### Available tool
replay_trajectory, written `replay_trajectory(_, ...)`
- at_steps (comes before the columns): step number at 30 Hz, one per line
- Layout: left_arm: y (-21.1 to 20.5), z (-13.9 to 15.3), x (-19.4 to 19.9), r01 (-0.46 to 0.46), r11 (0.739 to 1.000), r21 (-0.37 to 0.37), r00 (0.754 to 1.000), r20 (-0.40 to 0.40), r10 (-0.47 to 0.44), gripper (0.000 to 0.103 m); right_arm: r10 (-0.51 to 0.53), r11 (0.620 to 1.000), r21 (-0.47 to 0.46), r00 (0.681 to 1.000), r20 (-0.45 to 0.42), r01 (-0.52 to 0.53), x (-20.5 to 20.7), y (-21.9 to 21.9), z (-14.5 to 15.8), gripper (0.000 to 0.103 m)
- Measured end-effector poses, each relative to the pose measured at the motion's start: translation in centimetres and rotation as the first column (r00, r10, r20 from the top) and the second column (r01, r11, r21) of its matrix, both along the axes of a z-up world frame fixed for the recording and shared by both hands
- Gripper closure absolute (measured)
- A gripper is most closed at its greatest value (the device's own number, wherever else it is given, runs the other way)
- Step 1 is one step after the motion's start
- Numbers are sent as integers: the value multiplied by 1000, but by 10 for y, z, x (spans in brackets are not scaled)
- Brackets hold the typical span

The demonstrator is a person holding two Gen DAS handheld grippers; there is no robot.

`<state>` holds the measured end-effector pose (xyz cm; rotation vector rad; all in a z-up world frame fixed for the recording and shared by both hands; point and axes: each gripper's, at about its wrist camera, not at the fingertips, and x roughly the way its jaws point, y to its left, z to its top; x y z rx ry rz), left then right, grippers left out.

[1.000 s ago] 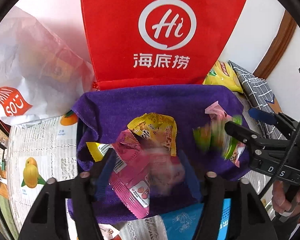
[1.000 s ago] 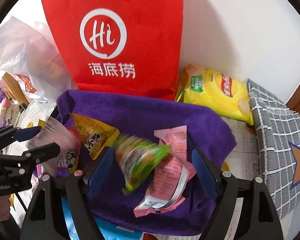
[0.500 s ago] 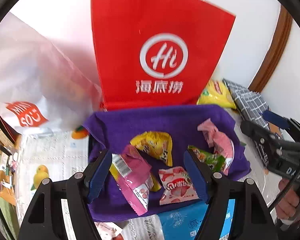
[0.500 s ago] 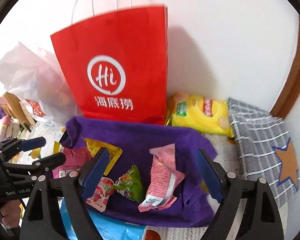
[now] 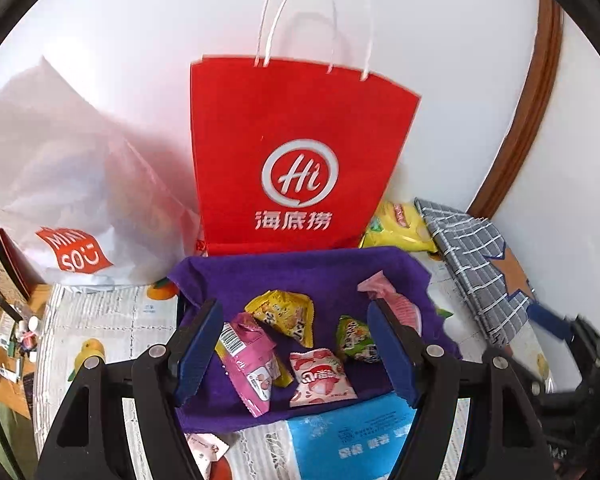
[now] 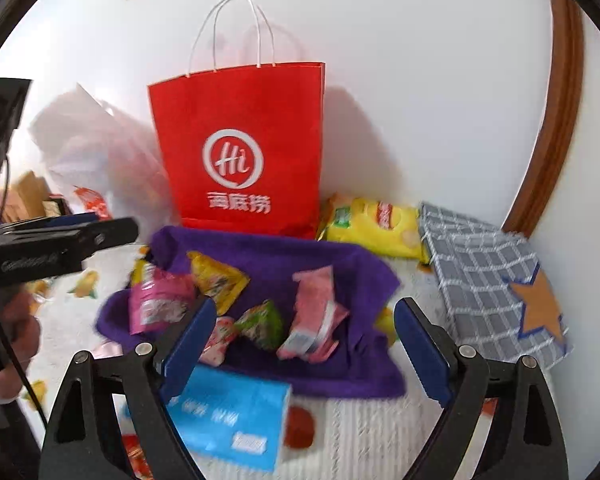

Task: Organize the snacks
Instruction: 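Withdraw both tools from the towel toward the loose snacks on the sheet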

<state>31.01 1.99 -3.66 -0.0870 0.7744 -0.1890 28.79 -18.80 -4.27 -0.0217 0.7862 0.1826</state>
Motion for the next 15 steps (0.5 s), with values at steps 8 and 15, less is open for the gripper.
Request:
replay_trajectory(8,-10,28,-50,8,998,68,998,58,-12,30,-20,1000,23,1000,-22,20,-43,-9,12,13)
replay_trajectory(15,2,28,-100,-33,993,116,998,63,26,30,1,997,76,997,-80,5,-73,-5,-3,15)
